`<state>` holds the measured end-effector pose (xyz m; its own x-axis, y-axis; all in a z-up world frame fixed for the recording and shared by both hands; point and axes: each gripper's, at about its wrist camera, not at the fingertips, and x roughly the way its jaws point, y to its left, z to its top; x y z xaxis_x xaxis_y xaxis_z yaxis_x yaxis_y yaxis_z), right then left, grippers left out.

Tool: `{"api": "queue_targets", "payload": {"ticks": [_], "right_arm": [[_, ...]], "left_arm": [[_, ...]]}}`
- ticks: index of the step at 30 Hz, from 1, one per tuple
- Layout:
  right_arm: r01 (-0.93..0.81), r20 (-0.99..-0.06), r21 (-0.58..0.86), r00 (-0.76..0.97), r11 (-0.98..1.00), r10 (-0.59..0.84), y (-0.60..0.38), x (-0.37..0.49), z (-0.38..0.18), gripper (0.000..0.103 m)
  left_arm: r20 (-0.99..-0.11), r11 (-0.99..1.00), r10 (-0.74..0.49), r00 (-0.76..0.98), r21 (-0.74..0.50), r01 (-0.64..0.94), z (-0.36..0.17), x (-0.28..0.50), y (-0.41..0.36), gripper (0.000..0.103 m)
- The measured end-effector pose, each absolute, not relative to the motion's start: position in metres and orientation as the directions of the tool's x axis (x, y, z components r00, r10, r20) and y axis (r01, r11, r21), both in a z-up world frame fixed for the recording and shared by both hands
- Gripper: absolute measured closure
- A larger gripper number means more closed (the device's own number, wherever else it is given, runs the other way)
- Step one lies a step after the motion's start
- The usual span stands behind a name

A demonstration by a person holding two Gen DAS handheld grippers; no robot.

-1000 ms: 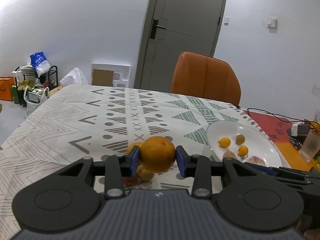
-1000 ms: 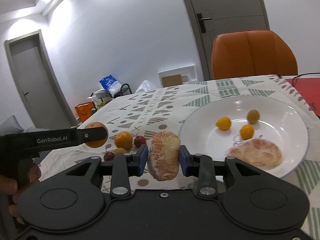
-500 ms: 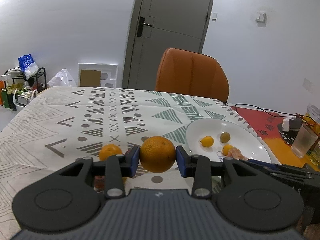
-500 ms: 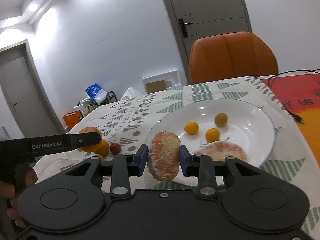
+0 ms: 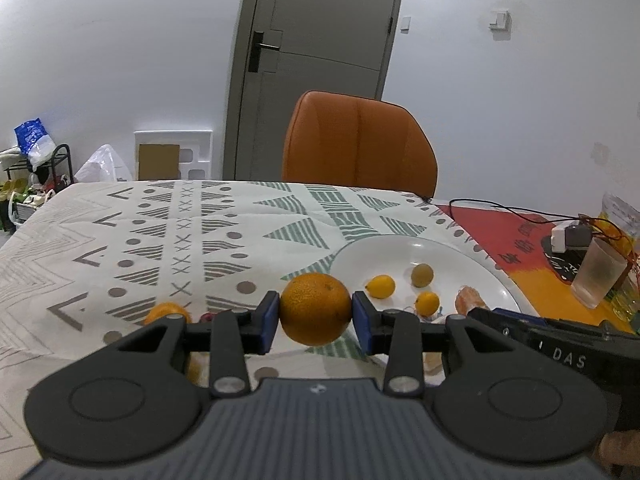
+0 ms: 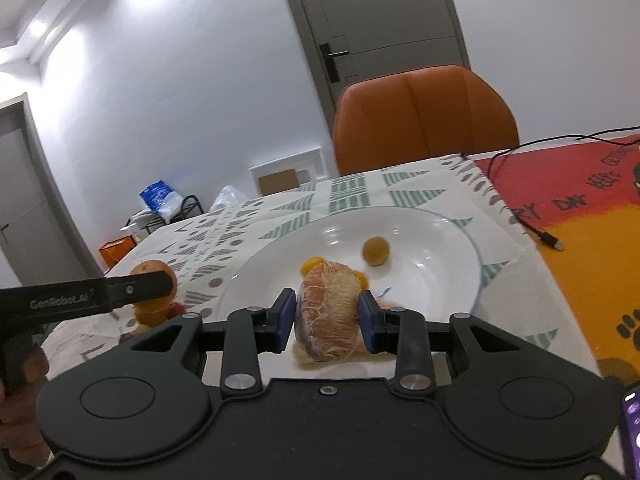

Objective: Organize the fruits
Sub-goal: 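Carry the orange and pomelo segment into the white bowl and open both tools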

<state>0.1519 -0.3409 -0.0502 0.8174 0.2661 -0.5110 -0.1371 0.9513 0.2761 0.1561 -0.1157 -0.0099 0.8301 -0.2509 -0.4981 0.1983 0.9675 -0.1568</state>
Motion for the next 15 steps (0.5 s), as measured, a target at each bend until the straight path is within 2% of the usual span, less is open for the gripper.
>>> {"api": "queue_targets", "payload": {"ticks": [9,12,15], "right_arm": [[-0.105,-0.505,0.249,0.834,0.963,0.221,-0.352,0.168,-0.047,0.071],[-0.084,-0.485,0.251,0.851,0.964,0.2,-0.356,0.171,-0.045,0.066],[-0.089,-0.482,0.253,0.852,0.963,0.205,-0.356,0.168,-0.042,0.065]], "left_arm": [[-0.51,0.959,-0.284,0.812,-0.169,0.229,-0.015,0.171,-0.135,0.065],[-0.509,0.955,-0.297,0.808,-0.172,0.242,-0.015,0.174,-0.143,0.065],[-0.511,0.95,-0.312,0.801,-0.176,0.258,-0.016,0.177,-0.15,0.065]]}}
